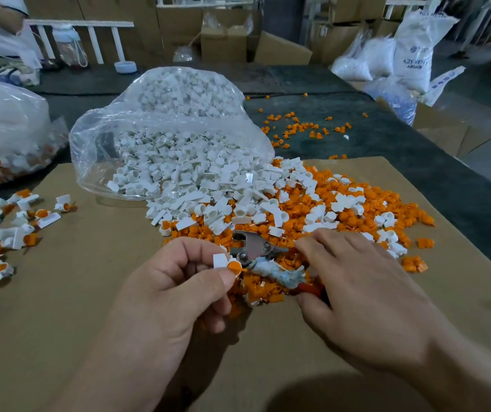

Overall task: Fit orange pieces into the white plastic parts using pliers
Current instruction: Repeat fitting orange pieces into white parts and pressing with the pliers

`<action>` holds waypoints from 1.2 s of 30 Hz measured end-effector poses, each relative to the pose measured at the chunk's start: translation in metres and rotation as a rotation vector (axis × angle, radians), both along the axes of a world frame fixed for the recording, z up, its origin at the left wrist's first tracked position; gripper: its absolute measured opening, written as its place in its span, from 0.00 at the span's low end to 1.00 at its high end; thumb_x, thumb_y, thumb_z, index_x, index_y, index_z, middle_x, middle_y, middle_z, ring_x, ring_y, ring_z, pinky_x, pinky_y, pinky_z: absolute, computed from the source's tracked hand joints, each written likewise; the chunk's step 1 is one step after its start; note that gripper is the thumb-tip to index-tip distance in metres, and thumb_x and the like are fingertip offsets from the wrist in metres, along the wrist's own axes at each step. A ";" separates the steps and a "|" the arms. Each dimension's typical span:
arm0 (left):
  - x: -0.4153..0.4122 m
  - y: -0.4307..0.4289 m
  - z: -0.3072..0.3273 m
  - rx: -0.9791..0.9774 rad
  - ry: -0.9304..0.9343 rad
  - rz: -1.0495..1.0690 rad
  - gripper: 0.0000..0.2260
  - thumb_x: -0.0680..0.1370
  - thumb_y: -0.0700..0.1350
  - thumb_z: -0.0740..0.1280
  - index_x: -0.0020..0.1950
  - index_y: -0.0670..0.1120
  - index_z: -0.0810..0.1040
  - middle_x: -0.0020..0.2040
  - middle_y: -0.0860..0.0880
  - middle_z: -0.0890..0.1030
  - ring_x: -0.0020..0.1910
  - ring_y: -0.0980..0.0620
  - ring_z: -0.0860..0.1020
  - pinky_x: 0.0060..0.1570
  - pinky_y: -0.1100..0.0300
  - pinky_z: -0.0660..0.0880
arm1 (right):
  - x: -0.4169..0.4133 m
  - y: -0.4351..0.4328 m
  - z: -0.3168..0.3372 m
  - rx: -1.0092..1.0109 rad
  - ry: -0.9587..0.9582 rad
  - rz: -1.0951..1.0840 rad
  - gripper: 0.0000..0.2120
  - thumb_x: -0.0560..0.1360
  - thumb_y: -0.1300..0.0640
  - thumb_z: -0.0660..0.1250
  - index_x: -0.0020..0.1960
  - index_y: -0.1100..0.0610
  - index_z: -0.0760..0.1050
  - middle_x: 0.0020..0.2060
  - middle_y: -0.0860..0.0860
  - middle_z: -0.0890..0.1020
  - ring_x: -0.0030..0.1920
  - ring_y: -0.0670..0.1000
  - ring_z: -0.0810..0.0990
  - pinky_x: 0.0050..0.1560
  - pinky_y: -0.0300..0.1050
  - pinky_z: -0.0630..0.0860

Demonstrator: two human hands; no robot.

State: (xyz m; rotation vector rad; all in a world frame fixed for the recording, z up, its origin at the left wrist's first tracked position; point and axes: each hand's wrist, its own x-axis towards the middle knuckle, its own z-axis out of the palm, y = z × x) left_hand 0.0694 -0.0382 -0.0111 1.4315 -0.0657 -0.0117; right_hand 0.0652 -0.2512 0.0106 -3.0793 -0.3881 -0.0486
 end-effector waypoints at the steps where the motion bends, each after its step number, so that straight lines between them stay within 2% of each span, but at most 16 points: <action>1: 0.000 0.000 0.000 -0.005 0.005 -0.005 0.13 0.58 0.52 0.74 0.39 0.48 0.84 0.28 0.44 0.76 0.25 0.53 0.76 0.23 0.63 0.72 | 0.001 -0.001 0.000 0.001 0.000 0.002 0.29 0.76 0.37 0.52 0.74 0.44 0.50 0.71 0.43 0.61 0.70 0.47 0.58 0.70 0.47 0.59; 4: 0.000 0.001 -0.002 -0.007 0.006 -0.018 0.13 0.58 0.52 0.75 0.39 0.49 0.84 0.27 0.45 0.76 0.25 0.53 0.76 0.23 0.63 0.72 | 0.004 -0.005 -0.001 -0.033 0.008 0.009 0.30 0.75 0.34 0.50 0.74 0.42 0.49 0.70 0.43 0.62 0.69 0.47 0.60 0.68 0.48 0.59; 7: 0.001 0.001 -0.002 -0.024 0.017 -0.010 0.13 0.58 0.52 0.75 0.39 0.49 0.84 0.27 0.45 0.77 0.26 0.52 0.75 0.23 0.62 0.72 | 0.007 -0.006 0.000 -0.091 0.013 0.024 0.29 0.73 0.32 0.47 0.71 0.42 0.52 0.66 0.42 0.67 0.65 0.48 0.64 0.65 0.50 0.61; 12: 0.003 0.001 -0.002 -0.070 0.049 0.007 0.14 0.57 0.51 0.76 0.38 0.48 0.83 0.27 0.42 0.76 0.25 0.51 0.75 0.22 0.63 0.71 | 0.010 0.005 0.001 -0.092 -0.040 -0.017 0.22 0.73 0.41 0.55 0.65 0.45 0.63 0.54 0.45 0.74 0.54 0.49 0.68 0.58 0.49 0.63; 16: 0.003 0.000 0.001 -0.097 0.055 0.026 0.12 0.56 0.50 0.76 0.37 0.48 0.83 0.27 0.43 0.76 0.24 0.51 0.74 0.21 0.63 0.70 | 0.008 0.004 0.006 0.035 -0.091 -0.077 0.18 0.70 0.41 0.50 0.56 0.44 0.67 0.46 0.43 0.71 0.49 0.48 0.68 0.53 0.46 0.66; 18: 0.003 0.001 0.003 -0.134 0.070 0.043 0.09 0.57 0.44 0.77 0.36 0.49 0.83 0.27 0.43 0.75 0.24 0.50 0.73 0.20 0.62 0.70 | 0.005 0.002 0.011 0.157 -0.119 -0.078 0.19 0.68 0.39 0.48 0.54 0.43 0.67 0.44 0.42 0.71 0.47 0.47 0.69 0.49 0.45 0.68; 21: 0.003 0.001 0.007 -0.233 0.073 0.052 0.05 0.62 0.39 0.72 0.34 0.48 0.82 0.27 0.44 0.76 0.23 0.51 0.73 0.19 0.62 0.69 | 0.001 0.002 0.015 0.248 -0.134 -0.017 0.15 0.69 0.37 0.53 0.52 0.41 0.67 0.44 0.38 0.71 0.47 0.44 0.68 0.45 0.40 0.68; 25: 0.004 0.002 0.011 -0.242 0.009 0.044 0.11 0.61 0.32 0.72 0.34 0.49 0.82 0.29 0.46 0.77 0.25 0.53 0.75 0.20 0.64 0.70 | -0.003 0.006 0.015 0.236 -0.058 0.075 0.17 0.68 0.35 0.52 0.54 0.40 0.67 0.46 0.36 0.70 0.50 0.42 0.68 0.48 0.38 0.68; 28: 0.003 0.004 0.009 -0.222 -0.030 0.030 0.07 0.65 0.37 0.72 0.36 0.49 0.83 0.29 0.46 0.77 0.27 0.53 0.75 0.22 0.64 0.70 | -0.003 0.007 0.016 0.240 -0.038 0.103 0.19 0.68 0.36 0.52 0.56 0.39 0.66 0.48 0.36 0.70 0.51 0.41 0.67 0.50 0.38 0.68; 32: 0.002 0.005 0.005 -0.229 -0.044 0.019 0.07 0.62 0.45 0.75 0.38 0.50 0.83 0.29 0.47 0.77 0.27 0.52 0.75 0.23 0.63 0.71 | -0.003 0.007 0.014 0.256 -0.026 0.122 0.20 0.68 0.36 0.52 0.58 0.39 0.66 0.49 0.36 0.70 0.52 0.41 0.67 0.50 0.37 0.67; 36: 0.002 0.007 0.004 -0.188 -0.073 0.035 0.07 0.63 0.45 0.75 0.39 0.51 0.83 0.30 0.48 0.78 0.29 0.53 0.76 0.25 0.64 0.72 | -0.004 0.006 0.013 0.264 -0.017 0.131 0.20 0.69 0.36 0.52 0.58 0.38 0.65 0.50 0.36 0.70 0.52 0.41 0.68 0.52 0.39 0.68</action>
